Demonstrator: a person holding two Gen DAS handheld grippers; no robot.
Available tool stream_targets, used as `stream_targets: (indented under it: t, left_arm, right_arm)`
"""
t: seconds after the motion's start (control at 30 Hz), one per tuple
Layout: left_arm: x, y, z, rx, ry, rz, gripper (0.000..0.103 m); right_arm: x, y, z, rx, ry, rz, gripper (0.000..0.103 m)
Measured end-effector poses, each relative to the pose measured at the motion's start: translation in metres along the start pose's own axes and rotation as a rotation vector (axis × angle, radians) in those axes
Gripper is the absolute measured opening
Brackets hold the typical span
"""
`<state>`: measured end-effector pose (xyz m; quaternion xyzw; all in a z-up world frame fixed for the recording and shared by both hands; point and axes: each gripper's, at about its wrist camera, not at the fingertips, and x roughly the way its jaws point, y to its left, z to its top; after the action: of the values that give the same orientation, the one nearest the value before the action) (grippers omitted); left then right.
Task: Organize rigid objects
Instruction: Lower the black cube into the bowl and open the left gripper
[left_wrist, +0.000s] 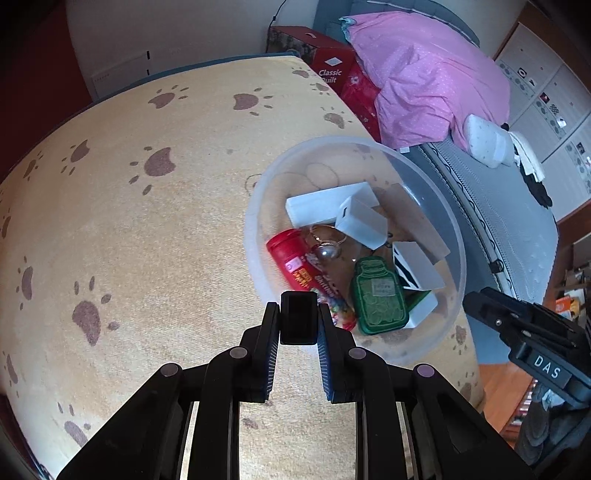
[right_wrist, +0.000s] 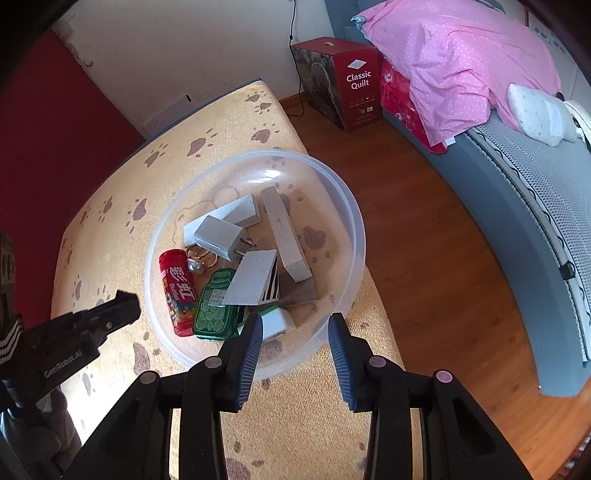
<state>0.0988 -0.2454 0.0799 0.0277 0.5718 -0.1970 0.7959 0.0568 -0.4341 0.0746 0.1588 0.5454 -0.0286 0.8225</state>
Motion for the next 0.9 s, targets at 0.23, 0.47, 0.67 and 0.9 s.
stream_targets:
  t: [0.23,0.47,0.67,0.9]
  left_arm:
    - [0.012,-0.019,0.012,0.019,0.009,-0.03,0.02]
    - [0.021,-0.028,0.02,0.024,0.019,-0.035,0.02]
    - [0.024,-0.031,0.024,0.023,0.023,-0.037,0.021]
    - [0.026,-0.028,0.024,-0.006,0.035,-0.042,0.046]
  right_arm:
    - [0.0,-0.004,-0.004,-0.004,0.008,0.008,0.04]
    - [-0.001,-0.01,-0.002,0.0,0.006,0.011,0.04]
    - [0.0,-0.013,-0.002,0.001,0.007,0.015,0.04]
    - [0.0,-0.017,-0.001,0.017,0.005,0.022,0.058]
